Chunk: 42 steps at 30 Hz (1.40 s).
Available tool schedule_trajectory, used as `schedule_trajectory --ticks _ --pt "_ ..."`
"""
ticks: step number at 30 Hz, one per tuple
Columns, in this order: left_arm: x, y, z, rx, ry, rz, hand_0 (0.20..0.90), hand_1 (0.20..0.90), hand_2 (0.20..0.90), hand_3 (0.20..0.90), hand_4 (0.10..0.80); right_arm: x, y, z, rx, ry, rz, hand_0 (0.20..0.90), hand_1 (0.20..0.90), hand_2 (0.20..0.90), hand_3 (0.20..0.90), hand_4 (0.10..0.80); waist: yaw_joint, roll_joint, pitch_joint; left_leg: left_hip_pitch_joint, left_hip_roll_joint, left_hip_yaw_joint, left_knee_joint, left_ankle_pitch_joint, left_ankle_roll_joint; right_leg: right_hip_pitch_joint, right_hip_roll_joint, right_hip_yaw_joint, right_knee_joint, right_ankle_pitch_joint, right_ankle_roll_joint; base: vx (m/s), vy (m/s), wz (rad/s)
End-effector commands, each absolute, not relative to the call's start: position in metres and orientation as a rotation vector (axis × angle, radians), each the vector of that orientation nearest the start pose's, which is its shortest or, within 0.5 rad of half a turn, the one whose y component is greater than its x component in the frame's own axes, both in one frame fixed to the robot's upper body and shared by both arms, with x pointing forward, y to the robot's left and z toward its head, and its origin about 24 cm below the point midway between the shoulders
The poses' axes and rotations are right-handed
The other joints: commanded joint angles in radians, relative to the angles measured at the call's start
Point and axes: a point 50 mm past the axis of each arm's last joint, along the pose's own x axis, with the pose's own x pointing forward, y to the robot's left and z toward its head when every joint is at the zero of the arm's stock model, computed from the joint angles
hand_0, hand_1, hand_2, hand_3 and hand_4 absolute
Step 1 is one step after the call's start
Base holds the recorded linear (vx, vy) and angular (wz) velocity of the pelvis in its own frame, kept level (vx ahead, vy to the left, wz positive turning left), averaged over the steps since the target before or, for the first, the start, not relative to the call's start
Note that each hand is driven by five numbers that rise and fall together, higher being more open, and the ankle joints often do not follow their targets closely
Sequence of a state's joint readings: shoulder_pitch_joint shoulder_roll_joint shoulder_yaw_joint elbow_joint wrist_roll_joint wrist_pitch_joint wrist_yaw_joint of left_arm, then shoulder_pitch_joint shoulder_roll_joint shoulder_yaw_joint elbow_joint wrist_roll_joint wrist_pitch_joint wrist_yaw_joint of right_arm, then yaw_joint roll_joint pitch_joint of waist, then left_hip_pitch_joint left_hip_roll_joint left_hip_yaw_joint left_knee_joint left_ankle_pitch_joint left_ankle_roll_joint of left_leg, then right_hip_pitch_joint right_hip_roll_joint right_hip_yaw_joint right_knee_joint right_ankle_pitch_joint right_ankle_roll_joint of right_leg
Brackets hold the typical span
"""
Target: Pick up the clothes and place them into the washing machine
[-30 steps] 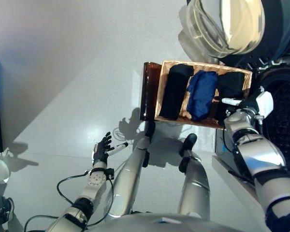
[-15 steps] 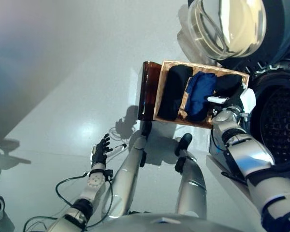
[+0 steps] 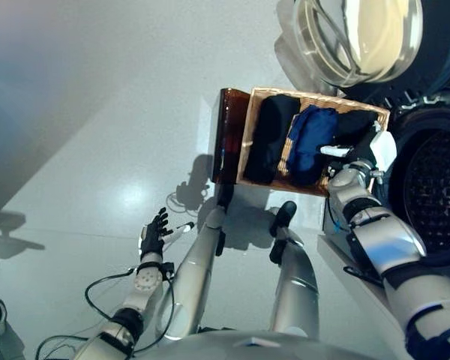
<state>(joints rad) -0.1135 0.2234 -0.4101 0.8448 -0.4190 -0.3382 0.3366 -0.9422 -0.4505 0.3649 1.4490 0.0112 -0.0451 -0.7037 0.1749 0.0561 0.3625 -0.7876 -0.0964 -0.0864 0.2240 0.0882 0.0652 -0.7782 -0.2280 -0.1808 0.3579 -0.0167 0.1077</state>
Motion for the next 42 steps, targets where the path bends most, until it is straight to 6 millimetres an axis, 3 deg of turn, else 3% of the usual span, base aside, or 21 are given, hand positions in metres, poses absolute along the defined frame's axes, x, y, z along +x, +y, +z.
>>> schedule_trajectory --ticks 1,10,23,30,42 --pt "0.2 0.193 -0.09 0.114 0.436 0.244 0.9 0.9 0.9 0.9 0.8 0.358 -0.317 0.114 -0.996 0.142 -0.874 0.9 0.9 0.9 0.9 0.8 0.008 0.039 -0.003 -0.005 0.001 0.007 0.069 -0.105 -0.085 0.066 0.012 0.011 -0.025 -0.003 -0.027 0.0 0.013 -0.09" --pt "0.204 0.192 -0.089 0.136 0.429 0.245 0.9 0.9 0.9 0.9 0.8 0.353 -0.323 0.111 -1.222 0.149 -0.841 0.9 0.9 0.9 0.9 0.8 -0.008 0.034 -0.008 0.019 0.01 0.015 0.056 -0.101 -0.089 0.077 0.024 0.022 -0.036 0.004 -0.03 -0.002 -0.012 -0.07" --pt "0.202 0.188 -0.091 0.121 0.445 0.233 0.9 0.9 0.9 0.9 0.8 0.348 -0.336 0.119 -1.291 0.173 -0.869 0.9 0.9 0.9 0.9 0.8 -0.012 0.044 0.006 0.014 0.019 0.009 0.054 -0.094 -0.093 0.063 0.038 0.026 -0.02 -0.007 -0.036 -0.002 -0.007 -0.01" --pt "0.205 0.19 -0.092 0.121 0.453 0.256 0.9 0.9 0.9 0.9 0.8 0.348 -0.334 0.115 -1.292 0.183 -0.855 0.9 0.9 0.9 0.9 0.8 -0.014 0.045 0.01 -0.005 0.021 0.008 0.069 -0.098 -0.092 0.038 0.042 0.025 0.008 -0.022 -0.042 0.0 -0.002 -0.01" --pt "0.199 0.204 -0.091 0.116 0.446 0.319 0.9 0.9 0.9 0.9 0.8 0.345 -0.342 0.118 -1.289 0.205 -0.874 0.9 0.9 0.9 0.9 0.8 -0.003 0.057 0.008 -0.133 0.011 0.013 0.229 -0.153 -0.083 -0.08 0.029 0.029 0.182 -0.079 -0.052 -0.013 0.001 0.06"
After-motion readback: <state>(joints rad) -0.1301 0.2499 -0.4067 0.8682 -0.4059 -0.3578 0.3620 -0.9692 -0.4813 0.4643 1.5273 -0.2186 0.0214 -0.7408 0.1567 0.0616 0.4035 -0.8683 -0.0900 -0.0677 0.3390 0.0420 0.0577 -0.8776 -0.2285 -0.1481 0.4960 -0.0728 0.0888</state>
